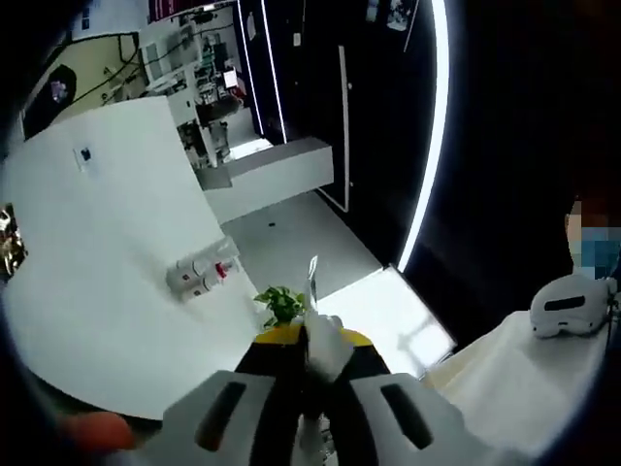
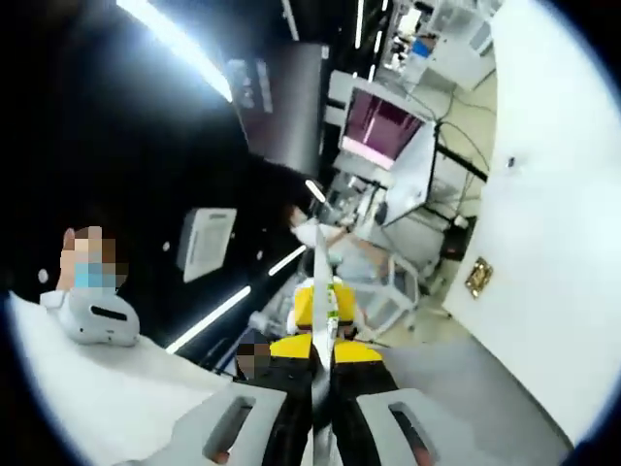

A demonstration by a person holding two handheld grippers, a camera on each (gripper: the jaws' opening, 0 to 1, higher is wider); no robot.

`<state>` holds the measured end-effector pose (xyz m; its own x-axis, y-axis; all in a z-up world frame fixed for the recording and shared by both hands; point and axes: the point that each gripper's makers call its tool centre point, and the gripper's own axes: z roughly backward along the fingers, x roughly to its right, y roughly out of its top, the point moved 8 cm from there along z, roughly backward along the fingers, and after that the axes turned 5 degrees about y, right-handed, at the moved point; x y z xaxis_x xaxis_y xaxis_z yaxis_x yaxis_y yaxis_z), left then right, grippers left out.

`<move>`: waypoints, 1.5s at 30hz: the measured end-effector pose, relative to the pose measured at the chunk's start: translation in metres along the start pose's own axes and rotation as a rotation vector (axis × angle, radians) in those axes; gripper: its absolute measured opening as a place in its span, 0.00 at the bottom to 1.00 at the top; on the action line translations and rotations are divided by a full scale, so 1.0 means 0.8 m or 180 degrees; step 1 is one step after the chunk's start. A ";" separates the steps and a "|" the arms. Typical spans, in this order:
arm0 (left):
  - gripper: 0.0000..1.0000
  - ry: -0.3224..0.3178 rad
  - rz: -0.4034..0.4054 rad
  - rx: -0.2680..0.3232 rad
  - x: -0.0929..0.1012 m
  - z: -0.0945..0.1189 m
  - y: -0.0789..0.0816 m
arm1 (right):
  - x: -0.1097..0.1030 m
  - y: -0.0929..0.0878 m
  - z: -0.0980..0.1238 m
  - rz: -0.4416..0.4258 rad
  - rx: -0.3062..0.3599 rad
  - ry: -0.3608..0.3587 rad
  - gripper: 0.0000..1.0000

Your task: Arrange the skincare products in the storage area until every visible bottle or jar stands upright without overlapping.

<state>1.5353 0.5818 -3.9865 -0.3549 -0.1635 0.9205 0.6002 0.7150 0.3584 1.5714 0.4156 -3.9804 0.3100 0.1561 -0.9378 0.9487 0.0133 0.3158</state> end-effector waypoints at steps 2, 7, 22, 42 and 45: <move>0.05 0.0067 -0.0078 -0.0082 -0.001 -0.003 -0.004 | 0.000 0.003 -0.003 -0.0010 0.0232 -0.0005 0.00; 0.02 0.0078 -0.0063 -0.0152 0.000 -0.003 -0.007 | -0.002 -0.001 -0.017 0.0075 0.0361 -0.0019 0.00; 0.00 -0.0011 -0.0029 -0.0366 0.007 -0.005 -0.016 | -0.010 0.010 -0.014 0.0475 -0.0321 0.0027 0.10; 0.01 0.0088 -0.0099 -0.0145 0.004 -0.003 -0.008 | 0.000 0.012 -0.009 0.0059 0.0333 -0.0079 0.00; 0.01 0.0067 -0.0044 -0.0062 0.003 -0.001 -0.004 | 0.001 0.008 -0.013 0.0003 0.0636 -0.0059 0.00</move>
<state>1.5329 0.5788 -3.9854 -0.3482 -0.1877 0.9184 0.6092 0.6993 0.3739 1.5773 0.4260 -3.9774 0.3104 0.1377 -0.9406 0.9412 -0.1834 0.2837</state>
